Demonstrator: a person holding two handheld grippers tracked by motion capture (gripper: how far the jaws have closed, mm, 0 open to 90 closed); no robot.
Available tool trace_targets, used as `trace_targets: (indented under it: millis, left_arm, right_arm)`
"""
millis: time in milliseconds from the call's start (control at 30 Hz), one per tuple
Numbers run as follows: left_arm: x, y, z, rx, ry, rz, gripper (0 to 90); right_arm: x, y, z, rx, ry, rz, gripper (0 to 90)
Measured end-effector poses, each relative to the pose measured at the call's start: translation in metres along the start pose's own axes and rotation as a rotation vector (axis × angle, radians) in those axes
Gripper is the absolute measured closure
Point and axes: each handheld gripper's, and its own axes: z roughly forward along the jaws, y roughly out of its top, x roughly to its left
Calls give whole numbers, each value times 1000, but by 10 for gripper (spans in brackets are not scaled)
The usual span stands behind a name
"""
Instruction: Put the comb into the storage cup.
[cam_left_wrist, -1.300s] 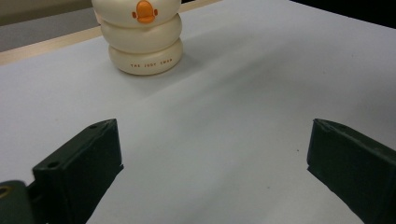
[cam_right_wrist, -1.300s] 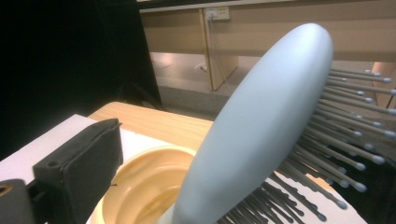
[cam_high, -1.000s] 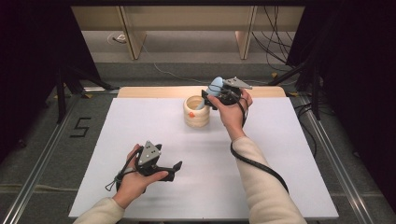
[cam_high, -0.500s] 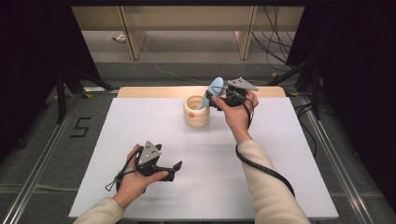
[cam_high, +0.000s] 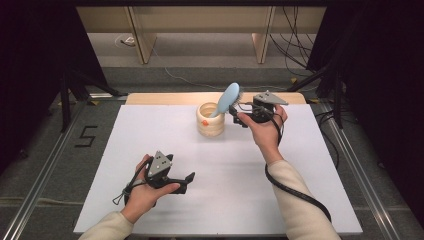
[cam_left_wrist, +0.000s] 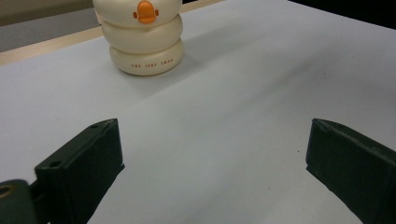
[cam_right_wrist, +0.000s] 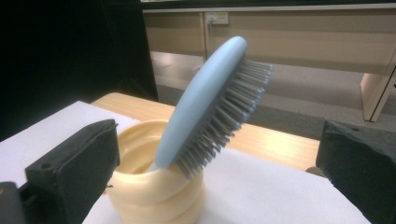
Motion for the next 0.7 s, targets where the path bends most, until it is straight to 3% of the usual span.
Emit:
trace_targets:
  millis: [700]
  left_arm:
    - [2, -1, 0, 4, 5, -1, 36]
  right_arm:
    - [-14, -26, -66, 14, 62, -60, 11]
